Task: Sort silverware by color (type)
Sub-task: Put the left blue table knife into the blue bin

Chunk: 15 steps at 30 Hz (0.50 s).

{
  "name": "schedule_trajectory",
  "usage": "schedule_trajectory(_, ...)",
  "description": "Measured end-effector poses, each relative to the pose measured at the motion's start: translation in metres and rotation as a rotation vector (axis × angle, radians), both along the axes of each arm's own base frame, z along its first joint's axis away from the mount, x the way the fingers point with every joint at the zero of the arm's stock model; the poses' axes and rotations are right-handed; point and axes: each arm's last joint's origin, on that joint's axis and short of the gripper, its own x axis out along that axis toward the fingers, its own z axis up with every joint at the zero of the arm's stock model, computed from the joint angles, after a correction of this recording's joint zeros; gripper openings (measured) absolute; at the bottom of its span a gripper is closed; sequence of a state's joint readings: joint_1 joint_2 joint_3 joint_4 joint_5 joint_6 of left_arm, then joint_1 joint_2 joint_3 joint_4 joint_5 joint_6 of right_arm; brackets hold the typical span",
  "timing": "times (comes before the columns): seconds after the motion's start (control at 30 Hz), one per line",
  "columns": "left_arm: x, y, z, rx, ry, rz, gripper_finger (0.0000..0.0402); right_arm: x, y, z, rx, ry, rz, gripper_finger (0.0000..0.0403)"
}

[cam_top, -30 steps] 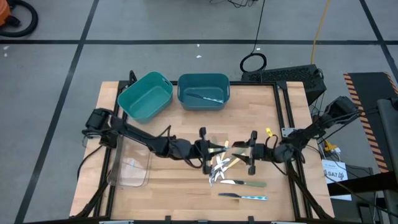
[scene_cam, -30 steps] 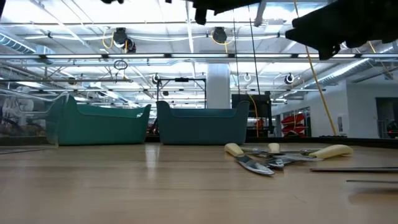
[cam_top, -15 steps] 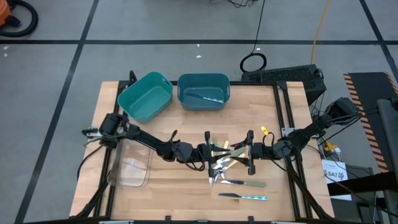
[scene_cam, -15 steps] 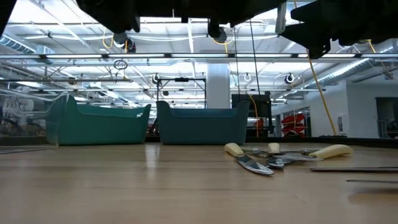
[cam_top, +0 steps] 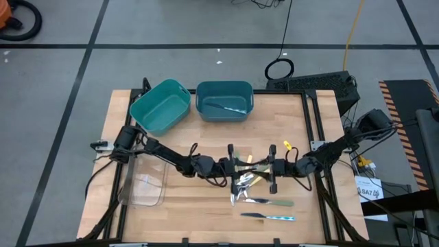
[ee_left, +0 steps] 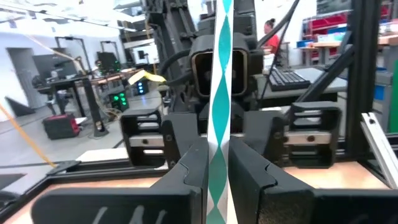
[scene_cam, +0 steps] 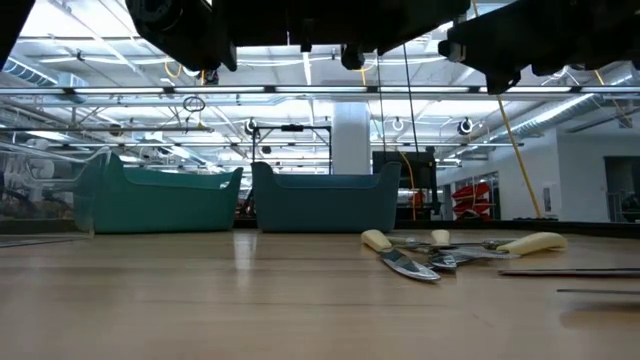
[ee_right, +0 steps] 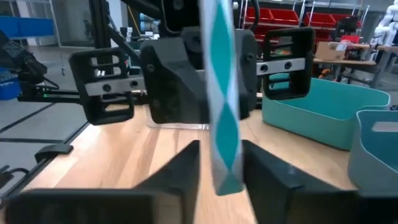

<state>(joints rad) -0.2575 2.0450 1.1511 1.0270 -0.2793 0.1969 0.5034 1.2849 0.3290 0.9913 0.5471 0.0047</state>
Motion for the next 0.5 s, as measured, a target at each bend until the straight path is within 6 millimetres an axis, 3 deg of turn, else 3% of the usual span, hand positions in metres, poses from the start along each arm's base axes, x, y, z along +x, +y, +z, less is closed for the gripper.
schedule_trajectory(0.1,0.0,-0.0006,0.0001,-0.004,-0.002,-0.019,0.0042,0.0004,0.0005,-0.0002,-0.024,0.004,0.007,0.005)
schedule_trajectory(0.23,0.0001,-0.0001,-0.0003,-0.004,0.003,-0.019,0.0048,0.0004,0.0004,-0.0004,-0.031,0.007,0.006,0.0049)
schedule_trajectory(0.5,0.0001,0.0009,-0.0017,-0.056,0.04,0.0,0.0114,-0.0002,-0.0003,0.0012,-0.017,0.0,-0.008,0.0049)
